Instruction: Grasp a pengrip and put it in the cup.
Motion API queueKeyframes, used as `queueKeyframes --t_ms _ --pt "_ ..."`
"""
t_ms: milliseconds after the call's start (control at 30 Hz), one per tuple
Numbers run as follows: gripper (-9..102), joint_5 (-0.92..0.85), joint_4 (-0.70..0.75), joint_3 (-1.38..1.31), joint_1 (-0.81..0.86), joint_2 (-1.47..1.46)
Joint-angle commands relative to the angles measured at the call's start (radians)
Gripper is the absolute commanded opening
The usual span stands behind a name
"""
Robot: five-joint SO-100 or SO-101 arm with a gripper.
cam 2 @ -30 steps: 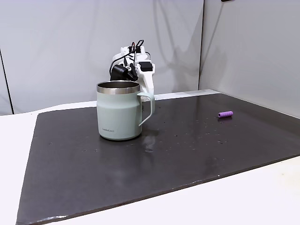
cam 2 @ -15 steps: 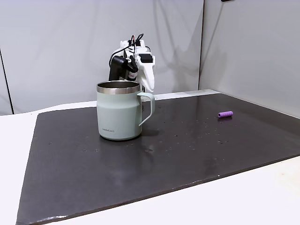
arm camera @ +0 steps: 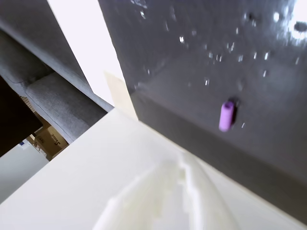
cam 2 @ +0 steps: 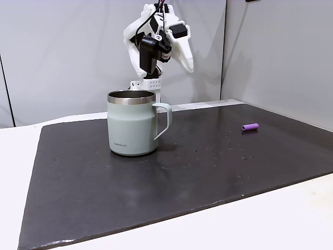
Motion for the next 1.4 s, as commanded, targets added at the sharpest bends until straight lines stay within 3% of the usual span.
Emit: queueKeyframes --t_ms 0,200,633,1067,1367 --pt "0 0.13 0.061 -0.25 -0.035 -0.16" --pt "0 0.276 0.137 -0.462 -0.12 -0.411" --pt "4 0.348 0.144 -0.802 -0.247 -0.888" --pt "21 0.443 0.186 -1.063 -0.353 -1.226" --pt "24 0.471 0.199 -1.15 -0.374 -1.371"
